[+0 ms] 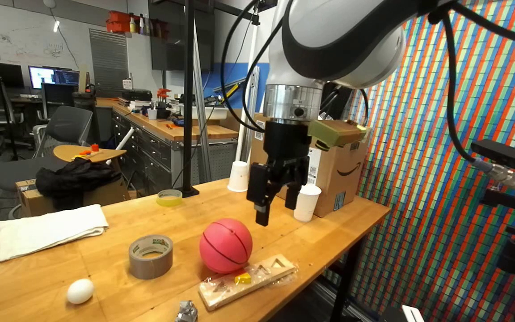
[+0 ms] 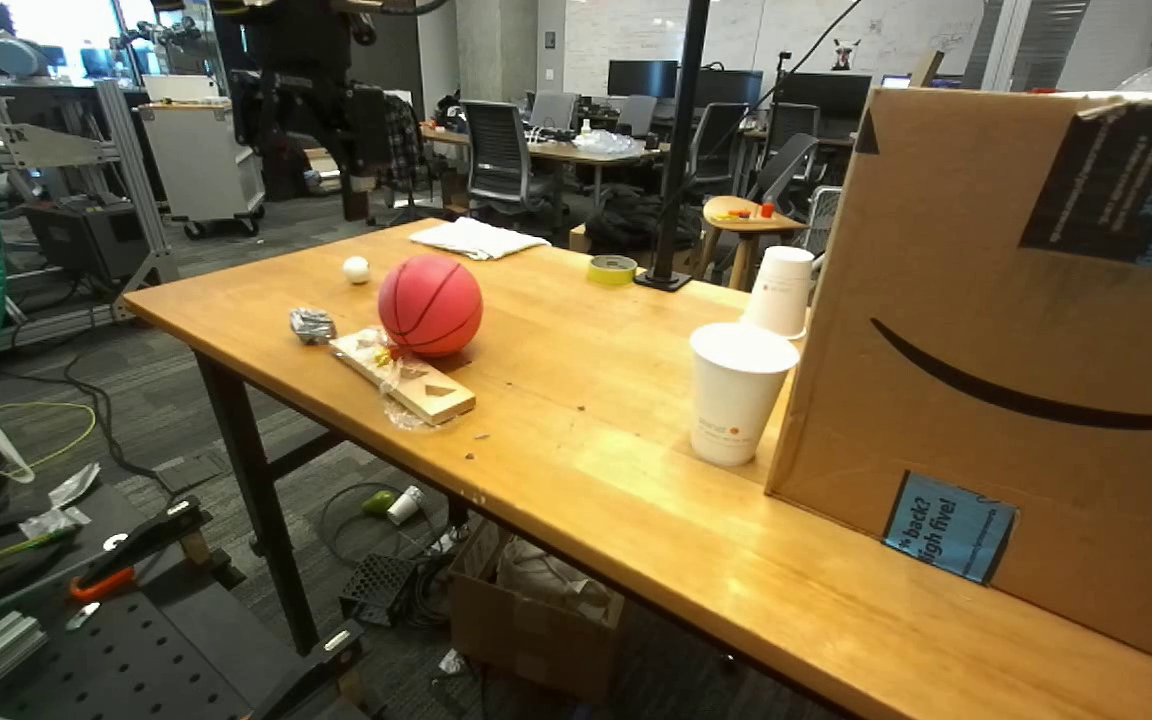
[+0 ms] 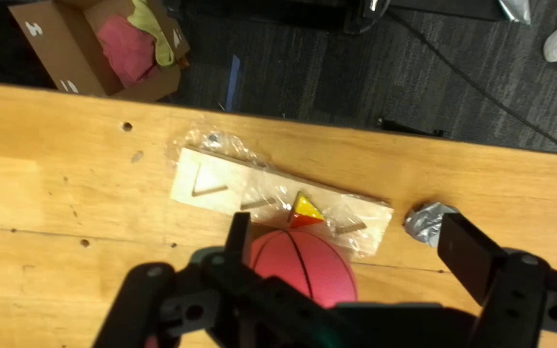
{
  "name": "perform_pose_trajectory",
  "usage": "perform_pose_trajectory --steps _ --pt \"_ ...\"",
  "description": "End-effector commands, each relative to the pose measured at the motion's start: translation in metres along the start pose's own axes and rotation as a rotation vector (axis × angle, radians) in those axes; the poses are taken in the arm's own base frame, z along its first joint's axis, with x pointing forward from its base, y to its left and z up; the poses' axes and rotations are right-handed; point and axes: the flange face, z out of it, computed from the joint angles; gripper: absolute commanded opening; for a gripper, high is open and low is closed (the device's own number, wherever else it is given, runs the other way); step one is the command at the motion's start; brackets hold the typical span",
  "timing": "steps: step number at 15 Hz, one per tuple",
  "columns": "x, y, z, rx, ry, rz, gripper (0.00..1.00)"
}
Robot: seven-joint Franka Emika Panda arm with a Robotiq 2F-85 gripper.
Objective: Put the white bowl in the cup closest to you, then put the basketball on the brown tape
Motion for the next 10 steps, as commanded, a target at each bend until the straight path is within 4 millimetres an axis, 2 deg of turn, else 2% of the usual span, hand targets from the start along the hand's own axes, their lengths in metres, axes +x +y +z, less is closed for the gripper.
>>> perform_pose_trajectory --steps 1,10 --pt "0.017 -0.044 -0.008 0.022 0.067 -0.115 1.0" --pt "0.051 -0.151 -0.003 -0.013 0.111 -0.397 1.0"
